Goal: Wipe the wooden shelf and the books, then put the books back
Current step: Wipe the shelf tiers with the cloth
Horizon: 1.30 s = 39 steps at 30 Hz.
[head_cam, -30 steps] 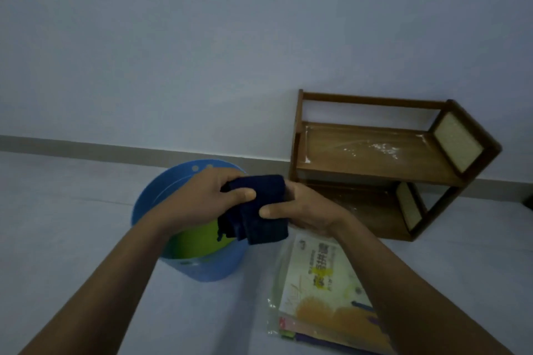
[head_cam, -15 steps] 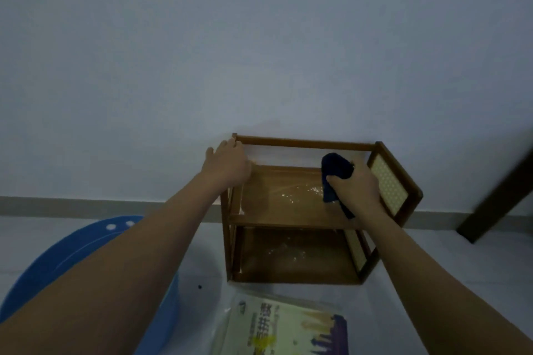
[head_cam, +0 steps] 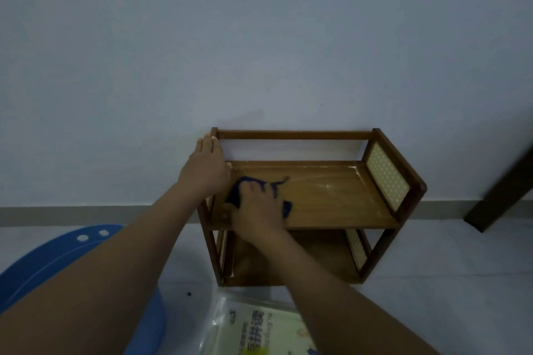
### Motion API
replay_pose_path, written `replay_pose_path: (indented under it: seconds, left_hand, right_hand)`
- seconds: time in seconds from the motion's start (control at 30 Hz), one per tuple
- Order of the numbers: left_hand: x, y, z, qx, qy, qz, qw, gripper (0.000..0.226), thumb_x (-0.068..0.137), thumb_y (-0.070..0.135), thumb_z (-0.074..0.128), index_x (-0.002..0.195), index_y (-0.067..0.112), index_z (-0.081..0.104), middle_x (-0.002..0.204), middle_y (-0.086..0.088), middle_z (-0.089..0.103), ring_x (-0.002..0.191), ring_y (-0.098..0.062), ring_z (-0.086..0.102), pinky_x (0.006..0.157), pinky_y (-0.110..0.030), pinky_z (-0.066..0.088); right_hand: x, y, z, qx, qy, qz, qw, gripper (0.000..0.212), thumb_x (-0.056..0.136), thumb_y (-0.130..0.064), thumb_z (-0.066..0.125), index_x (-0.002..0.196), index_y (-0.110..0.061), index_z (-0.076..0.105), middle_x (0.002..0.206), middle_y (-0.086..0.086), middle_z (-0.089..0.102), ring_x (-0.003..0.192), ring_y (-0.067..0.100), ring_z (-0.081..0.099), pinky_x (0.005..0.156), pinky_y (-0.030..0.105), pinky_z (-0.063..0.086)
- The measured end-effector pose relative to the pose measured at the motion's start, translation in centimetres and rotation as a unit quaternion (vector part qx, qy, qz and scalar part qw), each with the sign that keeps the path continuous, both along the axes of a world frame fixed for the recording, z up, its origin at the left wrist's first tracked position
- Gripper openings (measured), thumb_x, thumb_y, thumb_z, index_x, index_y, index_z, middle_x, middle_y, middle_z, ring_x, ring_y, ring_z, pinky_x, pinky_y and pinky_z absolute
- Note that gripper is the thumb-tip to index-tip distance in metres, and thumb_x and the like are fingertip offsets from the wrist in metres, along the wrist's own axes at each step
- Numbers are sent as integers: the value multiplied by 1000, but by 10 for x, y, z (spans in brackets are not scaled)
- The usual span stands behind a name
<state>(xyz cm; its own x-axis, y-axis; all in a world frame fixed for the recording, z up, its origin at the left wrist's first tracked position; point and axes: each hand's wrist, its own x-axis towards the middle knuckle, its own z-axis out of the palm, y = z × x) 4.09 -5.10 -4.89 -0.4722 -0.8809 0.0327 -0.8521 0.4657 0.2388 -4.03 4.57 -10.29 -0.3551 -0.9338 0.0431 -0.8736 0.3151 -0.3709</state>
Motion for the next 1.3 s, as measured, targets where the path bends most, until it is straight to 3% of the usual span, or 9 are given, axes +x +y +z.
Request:
replay_pose_path:
  seconds: [0.17,0.3,0.37,0.5,0.63,0.73,0.93,1.1,1.3]
  left_hand:
    - [2,9,7,34,41,31,998,70,100,26,36,151,3,-6,161,-13,-6,147,-31,16,113,-46,28]
    - [2,16,17,73,114,54,989,70,97,12,42,152,4,-1,160,-15,13,141,-32,30,109,-46,34]
    - [1,19,21,80,138,54,986,69,95,7,42,152,5,2,155,-17,26,136,-33,37,105,-45,37]
    - [-3,20,25,91,158,69,981,64,94,5,43,150,5,12,143,-21,40,125,-35,45,95,-41,41]
    - [-2,18,24,96,152,79,981,72,93,3,43,152,10,3,149,-22,33,129,-37,42,99,-43,40]
    - [-1,18,24,99,156,70,980,75,92,-1,41,152,11,-2,149,-24,31,128,-39,42,98,-42,40]
    - [2,23,25,83,159,53,982,71,91,3,45,151,10,9,143,-21,39,123,-37,47,93,-42,42]
    - [2,22,22,69,138,50,987,75,91,3,43,153,14,3,148,-17,35,128,-35,44,99,-43,40]
    - [0,11,9,41,139,44,989,80,88,6,47,154,20,2,144,-17,39,124,-36,47,96,-44,42]
  right_hand:
    - [-25,11,-3,-62,-16,39,997,33,86,-46,58,111,-25,51,110,-2,60,102,18,57,88,43,49]
    - [-120,50,-5,-54,-17,-139,989,33,83,-41,64,108,-24,50,102,-2,60,86,15,58,77,37,53]
    - [-156,70,-3,-55,-31,-206,976,38,88,-36,61,121,-22,47,113,6,60,95,22,59,79,40,53]
    - [-146,56,-7,-7,24,-204,979,54,91,-47,48,140,-25,39,142,6,45,128,31,41,105,48,37]
    - [-21,4,-18,-32,-12,-20,999,37,87,-49,53,118,-29,53,123,-1,54,117,26,49,96,47,42]
    - [31,0,-18,-58,3,36,998,38,87,-37,56,124,-26,50,133,2,48,124,29,38,101,50,35]
    - [-76,57,-24,-91,32,-88,991,33,87,-46,55,115,-29,53,123,-7,54,109,15,52,91,38,48]
    - [-176,64,-14,-10,67,-276,959,46,94,-39,47,136,-20,39,140,11,43,122,35,41,99,47,40]
    - [-127,-36,-11,33,23,-206,978,48,96,-38,41,142,-26,33,149,11,30,132,38,26,105,52,30]
